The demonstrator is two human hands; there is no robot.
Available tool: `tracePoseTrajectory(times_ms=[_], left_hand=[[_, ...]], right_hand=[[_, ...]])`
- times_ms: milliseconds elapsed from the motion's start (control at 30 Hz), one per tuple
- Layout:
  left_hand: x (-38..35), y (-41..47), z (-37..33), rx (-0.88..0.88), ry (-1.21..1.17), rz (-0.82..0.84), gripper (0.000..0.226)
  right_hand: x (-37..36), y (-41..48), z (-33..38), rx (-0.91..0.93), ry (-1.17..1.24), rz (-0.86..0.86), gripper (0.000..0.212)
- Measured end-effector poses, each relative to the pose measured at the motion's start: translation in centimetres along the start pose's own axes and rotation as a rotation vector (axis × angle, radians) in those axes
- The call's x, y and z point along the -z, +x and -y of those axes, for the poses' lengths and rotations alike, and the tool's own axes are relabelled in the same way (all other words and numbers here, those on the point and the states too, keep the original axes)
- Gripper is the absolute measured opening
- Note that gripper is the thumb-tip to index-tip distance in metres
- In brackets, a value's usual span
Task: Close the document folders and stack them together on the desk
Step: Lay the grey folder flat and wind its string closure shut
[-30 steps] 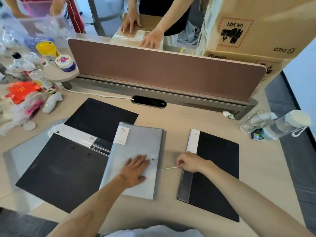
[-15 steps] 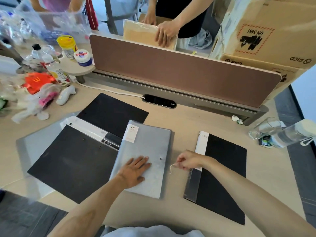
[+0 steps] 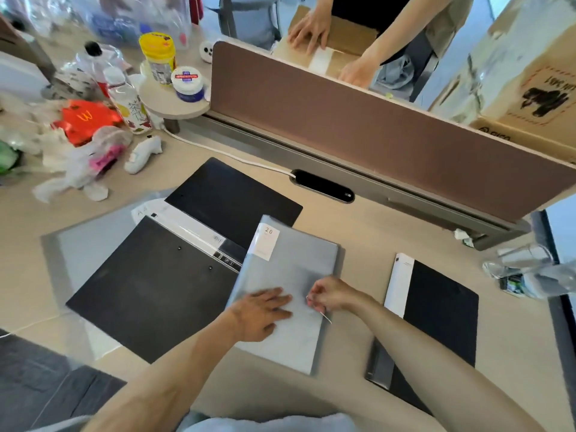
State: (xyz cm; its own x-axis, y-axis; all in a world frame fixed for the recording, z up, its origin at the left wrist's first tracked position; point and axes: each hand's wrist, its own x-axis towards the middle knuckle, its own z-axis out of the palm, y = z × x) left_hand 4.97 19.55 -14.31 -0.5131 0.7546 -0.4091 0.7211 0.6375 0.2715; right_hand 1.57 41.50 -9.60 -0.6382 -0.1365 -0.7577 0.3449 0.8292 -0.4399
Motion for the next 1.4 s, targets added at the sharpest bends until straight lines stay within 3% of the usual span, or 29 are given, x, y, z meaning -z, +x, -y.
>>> tracePoseTrajectory(times_ms=[200, 467, 733, 867, 967, 1167, 1300, 1400], left_hand=[[0.1, 0.0, 0.0, 0.014, -0.055, 0.009, 0.053], [2.3, 1.9, -1.1, 0.057, 0.049, 0.021, 0.053], [3.5, 5.3, -2.6, 0.15, 0.099, 0.13, 0.061], [3.3, 5.4, -2.9, 0.246, 0.023, 0.139, 0.063], [3.7, 5.8, -3.5, 0.279, 0.029, 0.156, 0.066], [4.2, 6.8, -3.7, 0.326, 0.011, 0.226, 0.072], [3.9, 7.1, -4.6, 0.337, 0.039, 0.226, 0.073], [3.6, 6.7, -4.9, 0.366, -0.015, 0.174, 0.077]], right_hand=[[-0.3, 2.0, 0.8, -0.048, -0.096, -0.151, 0.028], [1.9, 2.8, -1.5, -0.121, -0.133, -0.224, 0.019], [1.6, 1.6, -4.3, -0.056, -0.207, -0.295, 0.01], [1.4, 0.7, -6.2, -0.062, -0.183, -0.274, 0.007], [0.5, -0.3, -7.6, 0.018, -0.16, -0.264, 0.007], [-2.3, -2.4, -7.9, 0.354, -0.367, -0.352, 0.012], [-3.9, -2.8, -7.9, 0.41, -0.504, -0.406, 0.012], [-4.8, -2.7, -7.8, 0.446, -0.595, -0.399, 0.037]])
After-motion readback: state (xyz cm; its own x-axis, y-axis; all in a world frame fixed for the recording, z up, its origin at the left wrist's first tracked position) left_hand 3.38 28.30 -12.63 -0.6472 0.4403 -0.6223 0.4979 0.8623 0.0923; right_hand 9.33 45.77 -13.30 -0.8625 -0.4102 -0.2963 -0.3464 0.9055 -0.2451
